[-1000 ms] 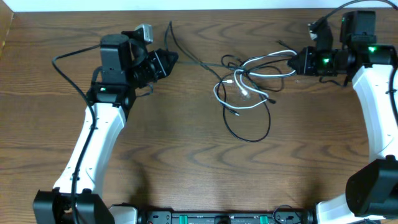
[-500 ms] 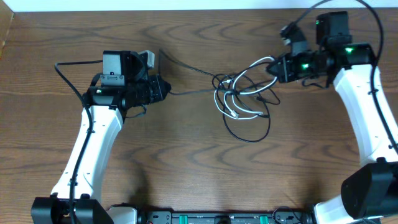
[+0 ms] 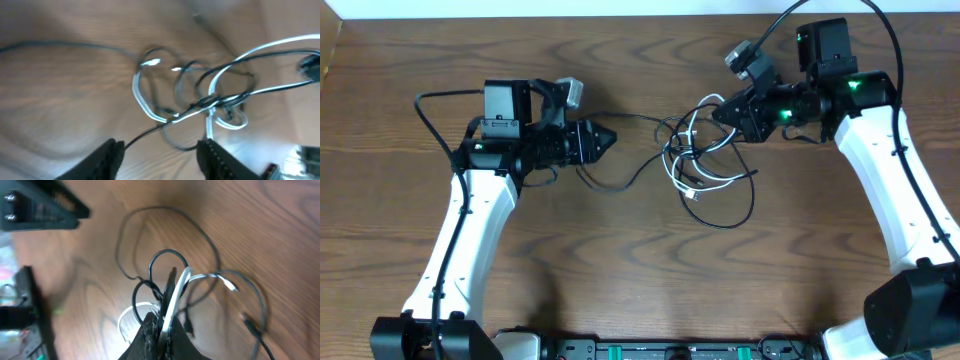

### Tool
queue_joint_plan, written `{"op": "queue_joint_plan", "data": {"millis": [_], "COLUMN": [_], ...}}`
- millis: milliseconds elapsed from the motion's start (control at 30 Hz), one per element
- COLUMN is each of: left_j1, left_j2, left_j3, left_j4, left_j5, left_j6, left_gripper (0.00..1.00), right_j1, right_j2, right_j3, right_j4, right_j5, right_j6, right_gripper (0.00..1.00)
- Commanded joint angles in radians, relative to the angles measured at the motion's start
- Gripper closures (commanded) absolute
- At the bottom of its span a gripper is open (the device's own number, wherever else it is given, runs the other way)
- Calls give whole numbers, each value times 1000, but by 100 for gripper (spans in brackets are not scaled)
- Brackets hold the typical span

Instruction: Untangle cables

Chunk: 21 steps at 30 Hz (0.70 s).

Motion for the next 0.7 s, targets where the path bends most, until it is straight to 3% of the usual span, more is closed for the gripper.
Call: {"op": "queue_joint_plan", "data": {"millis": [0, 167, 400, 667], "left_j1": [-24, -109, -241, -276], "left_j2": [-16, -4, 66, 114], "left_j3": [1, 1, 1, 1], "left_j4": [43, 89, 119, 169], "left_j5": [132, 67, -123, -199], "left_j6": [26, 23, -85, -149], "left_gripper": [43, 40, 40, 39], "right_j1": [-2, -2, -2, -2], "right_j2": [-43, -43, -43, -43], "right_j3": [16, 16, 16, 16], "right_j4": [-11, -38, -40, -52], "right_j5": [-173, -193, -193, -176], "right_j6": [-67, -66, -66, -66], "right_gripper": [99, 99, 99, 99]}}
